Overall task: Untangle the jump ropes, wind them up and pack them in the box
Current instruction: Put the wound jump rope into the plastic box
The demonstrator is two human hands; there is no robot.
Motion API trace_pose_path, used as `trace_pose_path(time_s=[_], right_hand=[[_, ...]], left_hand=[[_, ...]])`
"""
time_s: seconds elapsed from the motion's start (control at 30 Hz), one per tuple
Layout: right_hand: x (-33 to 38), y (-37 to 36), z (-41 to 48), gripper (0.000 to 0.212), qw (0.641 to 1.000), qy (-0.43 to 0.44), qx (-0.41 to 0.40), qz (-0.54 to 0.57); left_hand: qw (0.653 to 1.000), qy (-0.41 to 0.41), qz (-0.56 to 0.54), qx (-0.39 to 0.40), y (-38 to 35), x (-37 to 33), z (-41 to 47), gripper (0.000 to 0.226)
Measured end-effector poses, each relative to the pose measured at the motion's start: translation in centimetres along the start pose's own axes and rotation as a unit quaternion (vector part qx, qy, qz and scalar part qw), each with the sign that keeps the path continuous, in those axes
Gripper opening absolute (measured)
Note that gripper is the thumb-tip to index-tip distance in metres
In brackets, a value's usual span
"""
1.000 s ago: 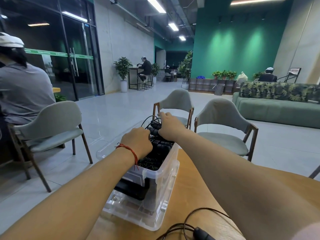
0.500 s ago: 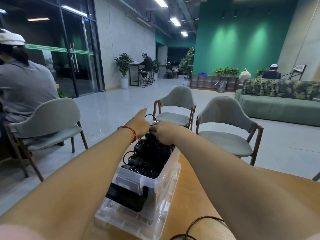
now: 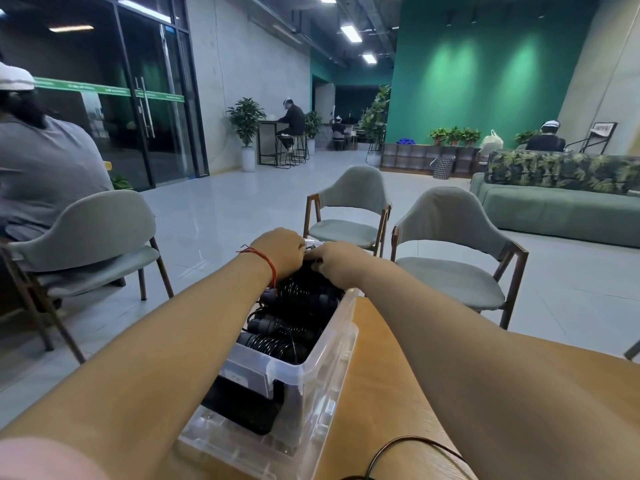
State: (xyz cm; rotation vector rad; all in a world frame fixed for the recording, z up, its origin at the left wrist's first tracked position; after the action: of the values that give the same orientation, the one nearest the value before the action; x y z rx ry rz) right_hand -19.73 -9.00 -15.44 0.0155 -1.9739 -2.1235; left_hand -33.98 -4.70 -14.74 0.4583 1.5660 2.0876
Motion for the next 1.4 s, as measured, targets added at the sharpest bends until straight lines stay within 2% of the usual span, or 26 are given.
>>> trace_pose_path(time_s=[0.17,0.27,0.33,0.4,0.5,0.6,0.73,0.93,1.07,1.23,1.33,1.4], right_hand=[[-0.4,0.1,-0.1,0.031,0.995,-0.032,-0.062,0.069],[-0.6,0.3,-0.6,0.023,0.989,-0.038,-0.112,0.087],[-0.5,0.3,-0.8,0.020,0.989,-0.030,-0.121,0.085],[-0.2,0.4,-0.9,0.019,0.991,-0.017,-0.116,0.067],[0.5,0.5,-1.0,0.022,0.994,-0.009,-0.098,0.042],[1.1,0.6,-1.1,0.029,0.996,-0.010,-0.087,0.018],[0.8,0.4,-0.5,0.025,0.998,-0.029,-0.056,0.022],[0.3,0.6,-0.7,0.024,0.998,-0.044,-0.046,0.026],[0.3,0.4,-0.9,0.027,0.997,-0.045,-0.054,0.018],[0.5,0.3,-1.0,0.028,0.997,-0.047,-0.057,0.018],[0.3,0.3,-0.9,0.028,0.997,-0.046,-0.062,0.019],[0.0,0.2,-0.7,0.027,0.996,-0.049,-0.061,0.033]], left_hand=[[0.999,0.041,-0.027,-0.008,-0.1,0.8,-0.6,0.026],[0.991,0.111,-0.077,-0.018,-0.1,1.8,-1.1,0.023],[0.982,0.170,-0.087,0.002,-0.5,2.5,-1.2,0.029],[0.976,0.195,-0.089,0.046,-0.6,2.6,-1.6,0.031],[0.975,0.185,-0.049,0.114,-0.3,2.1,-2.1,0.021],[0.974,0.197,-0.006,0.109,-0.8,1.5,-1.8,0.029],[0.983,0.167,0.025,0.077,-0.9,0.3,-1.1,0.030],[0.987,0.108,0.047,0.112,-1.0,-0.2,-1.3,0.026],[0.990,0.097,0.082,0.063,-0.6,-0.3,-1.6,0.029],[0.984,0.099,0.070,0.134,-0.1,-1.1,-1.4,0.029],[0.985,0.104,0.053,0.129,-0.2,-1.5,-0.8,0.029],[0.981,0.112,0.018,0.158,-0.7,-1.3,-1.0,0.030]])
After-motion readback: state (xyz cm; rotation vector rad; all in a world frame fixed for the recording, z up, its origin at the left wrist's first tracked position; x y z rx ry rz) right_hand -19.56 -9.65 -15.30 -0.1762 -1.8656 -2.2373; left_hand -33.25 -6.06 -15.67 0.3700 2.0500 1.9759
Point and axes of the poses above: each hand's wrist, its own z-axis towards the middle knuckle, its own y-axis out of the back of the hand, x = y × z, the point moved 3 cm from there along z, towards the middle knuckle, and after that the axes turned 6 degrees about -y, right-handed, at the moved point
